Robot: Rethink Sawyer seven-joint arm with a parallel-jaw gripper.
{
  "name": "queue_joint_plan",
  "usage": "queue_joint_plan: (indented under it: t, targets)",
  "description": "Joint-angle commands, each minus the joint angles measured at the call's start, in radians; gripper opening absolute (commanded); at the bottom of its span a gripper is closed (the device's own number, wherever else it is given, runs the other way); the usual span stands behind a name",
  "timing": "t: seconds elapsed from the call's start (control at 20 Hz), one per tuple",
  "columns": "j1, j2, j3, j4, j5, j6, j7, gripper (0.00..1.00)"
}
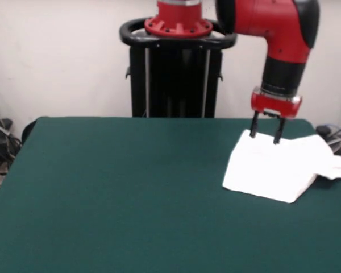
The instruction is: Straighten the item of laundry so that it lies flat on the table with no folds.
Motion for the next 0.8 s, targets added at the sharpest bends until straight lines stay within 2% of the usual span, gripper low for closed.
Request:
queue_joint_plan:
  t: [0.05,0.15,0.25,0.35,0.5,0.6,0.8]
  targets:
    - [0.108,0.153,-0.069,-0.205,0.273,-0.060,0.253,1.00]
    - [0.132,0.211,-0.074,-0.248,0.333,-0.089,0.240,1.00]
    - [0.117,0.259,-0.046,-0.277,0.339,-0.140,0.229,1.00]
    - [0.085,0.287,-0.005,-0.288,0.314,-0.166,0.219,1.00]
    - [0.039,0.301,0.052,-0.290,0.277,-0.127,0.198,1.00]
    - [0.026,0.311,0.068,-0.288,0.267,-0.086,0.180,1.00]
    - [-0.023,0.362,0.104,-0.313,0.229,-0.102,0.173,1.00]
